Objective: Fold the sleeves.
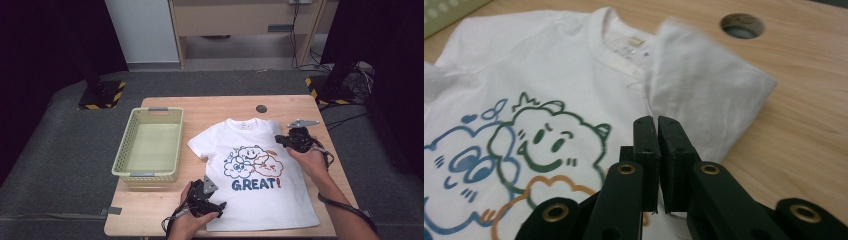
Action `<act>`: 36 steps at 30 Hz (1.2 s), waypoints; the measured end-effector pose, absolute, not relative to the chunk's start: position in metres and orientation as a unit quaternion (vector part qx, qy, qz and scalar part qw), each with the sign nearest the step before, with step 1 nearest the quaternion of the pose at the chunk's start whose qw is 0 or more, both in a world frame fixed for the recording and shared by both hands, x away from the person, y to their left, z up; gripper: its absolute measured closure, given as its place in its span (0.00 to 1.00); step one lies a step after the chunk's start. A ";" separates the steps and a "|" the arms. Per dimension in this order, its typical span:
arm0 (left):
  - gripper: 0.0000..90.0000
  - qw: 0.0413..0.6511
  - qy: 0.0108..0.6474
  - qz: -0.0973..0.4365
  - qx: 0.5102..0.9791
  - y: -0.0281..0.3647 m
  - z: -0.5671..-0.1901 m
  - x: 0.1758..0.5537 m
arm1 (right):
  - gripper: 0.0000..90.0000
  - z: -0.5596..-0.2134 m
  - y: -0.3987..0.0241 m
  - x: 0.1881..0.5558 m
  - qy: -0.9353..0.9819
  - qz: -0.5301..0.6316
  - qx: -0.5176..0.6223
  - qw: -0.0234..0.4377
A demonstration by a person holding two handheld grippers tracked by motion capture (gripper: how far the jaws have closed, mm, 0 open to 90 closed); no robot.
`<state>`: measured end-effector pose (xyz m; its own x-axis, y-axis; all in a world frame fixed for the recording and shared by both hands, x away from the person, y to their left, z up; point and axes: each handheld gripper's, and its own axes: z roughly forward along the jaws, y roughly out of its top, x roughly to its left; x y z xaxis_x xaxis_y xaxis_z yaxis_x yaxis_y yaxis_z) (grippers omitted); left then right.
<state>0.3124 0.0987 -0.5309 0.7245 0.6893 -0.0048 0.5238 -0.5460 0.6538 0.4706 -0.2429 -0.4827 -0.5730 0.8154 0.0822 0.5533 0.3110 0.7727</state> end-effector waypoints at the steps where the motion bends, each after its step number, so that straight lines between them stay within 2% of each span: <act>1: 0.08 0.325 0.349 0.127 0.870 0.099 -0.531 0.312 | 0.96 -0.485 -0.238 0.469 0.797 0.393 0.428 0.163; 6: 0.08 0.327 0.347 0.127 0.870 0.099 -0.531 0.312 | 0.78 -0.500 -0.226 0.465 0.816 0.357 0.428 0.151; 13: 0.08 0.326 0.347 0.127 0.870 0.099 -0.531 0.313 | 0.45 -0.503 -0.232 0.452 0.820 0.352 0.424 0.154; 14: 0.08 0.327 0.349 0.128 0.869 0.099 -0.531 0.312 | 0.45 -0.503 -0.232 0.452 0.820 0.352 0.424 0.154; 18: 0.07 0.326 0.350 0.128 0.869 0.098 -0.531 0.312 | 0.22 -0.519 -0.235 0.437 0.823 0.341 0.422 0.167; 22: 0.04 0.329 0.370 0.134 0.858 0.101 -0.532 0.315 | 0.11 -0.526 -0.240 0.422 0.811 0.363 0.429 0.163; 27: 0.07 0.328 0.362 0.128 0.863 0.099 -0.530 0.316 | 0.09 -0.531 -0.247 0.408 0.812 0.371 0.424 0.157; 36: 0.09 0.320 0.350 0.154 0.867 0.094 -0.513 0.336 | 0.10 -0.540 -0.252 0.397 0.816 0.364 0.419 0.160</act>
<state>0.3358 0.0942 -0.5131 0.7072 0.7058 0.0424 0.5088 -0.5496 0.6626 0.3973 -0.2517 -0.5397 -0.5972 0.8008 0.0443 0.5674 0.3828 0.7290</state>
